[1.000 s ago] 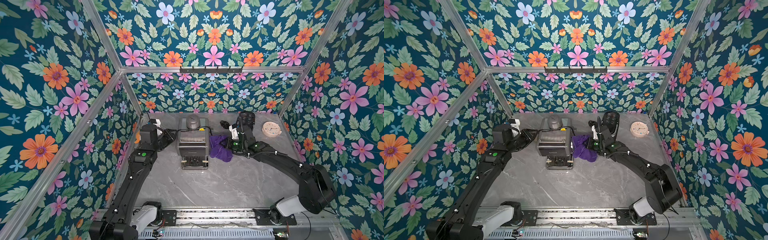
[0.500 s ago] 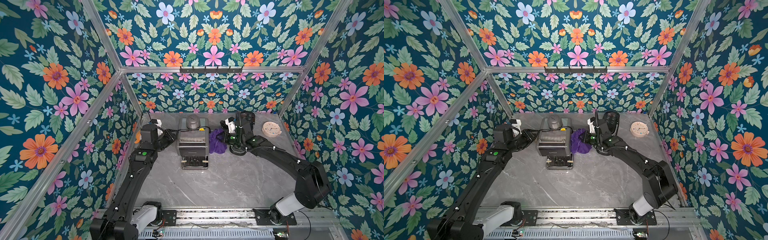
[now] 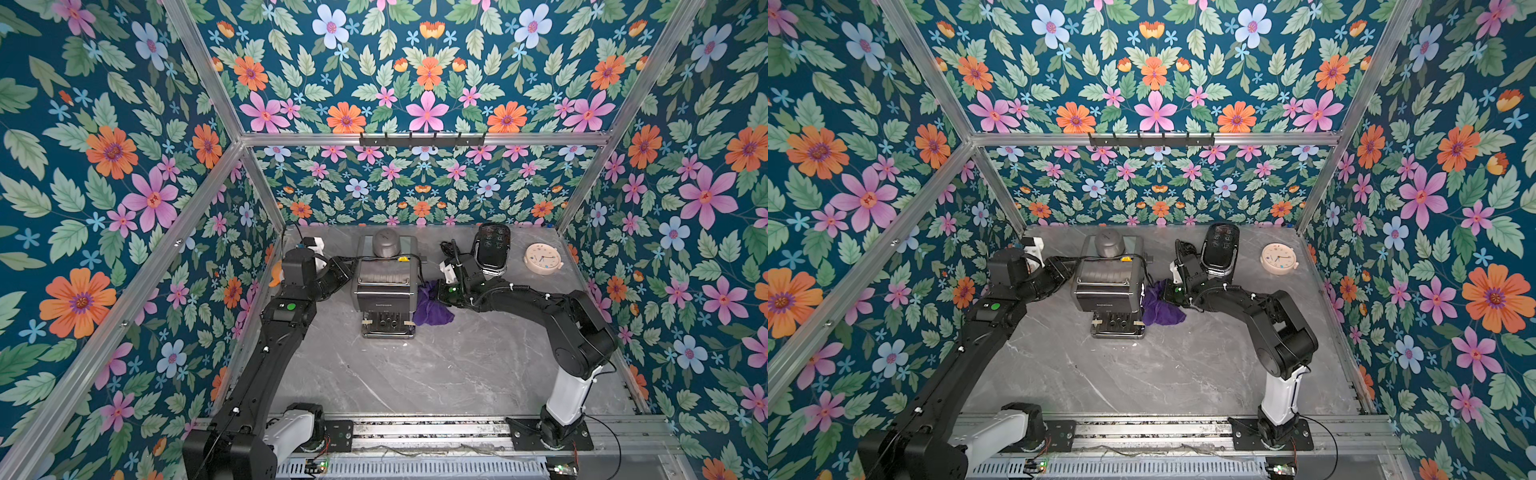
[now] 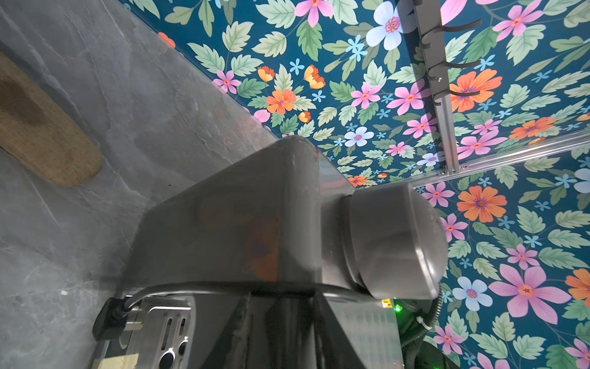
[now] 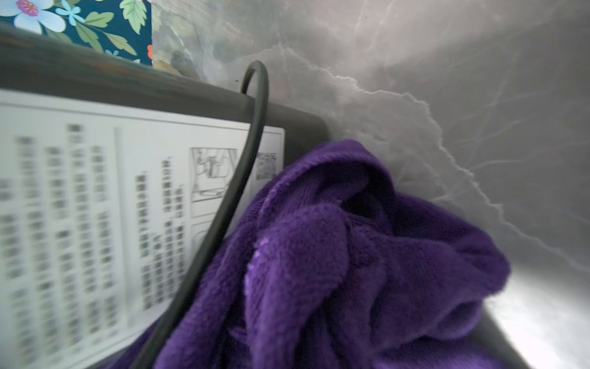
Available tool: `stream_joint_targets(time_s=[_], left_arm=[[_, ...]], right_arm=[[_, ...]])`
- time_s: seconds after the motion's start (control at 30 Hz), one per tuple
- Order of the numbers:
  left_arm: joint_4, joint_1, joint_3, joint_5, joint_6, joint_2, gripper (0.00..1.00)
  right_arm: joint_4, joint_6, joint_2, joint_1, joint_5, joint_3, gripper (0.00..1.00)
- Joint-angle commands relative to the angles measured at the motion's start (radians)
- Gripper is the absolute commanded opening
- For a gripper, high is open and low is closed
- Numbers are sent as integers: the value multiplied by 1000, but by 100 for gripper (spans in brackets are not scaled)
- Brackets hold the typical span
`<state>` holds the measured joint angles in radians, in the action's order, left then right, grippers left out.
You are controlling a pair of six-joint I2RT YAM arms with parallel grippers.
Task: Wipe the surface of a coffee machine
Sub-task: Wipe the dirt from the surface of the coffee machine.
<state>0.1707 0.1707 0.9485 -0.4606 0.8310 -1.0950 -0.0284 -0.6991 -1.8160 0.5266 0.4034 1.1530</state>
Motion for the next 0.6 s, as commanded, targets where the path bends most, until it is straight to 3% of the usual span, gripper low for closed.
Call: stream_joint_targets(time_s=[0.0, 0.3, 0.4, 0.57], left_arm=[[46, 0, -7, -19, -12, -5, 32], [42, 0, -4, 24, -11, 6, 32], [35, 0, -13, 47, -7, 17, 32], [33, -1, -18, 73, -15, 33, 32]], right_arm=[[-9, 11, 47, 5, 3, 26, 1], [-173, 99, 226, 47, -121, 85, 2], [-199, 145, 282, 55, -172, 69, 11], [-231, 177, 377, 61, -220, 30, 12]])
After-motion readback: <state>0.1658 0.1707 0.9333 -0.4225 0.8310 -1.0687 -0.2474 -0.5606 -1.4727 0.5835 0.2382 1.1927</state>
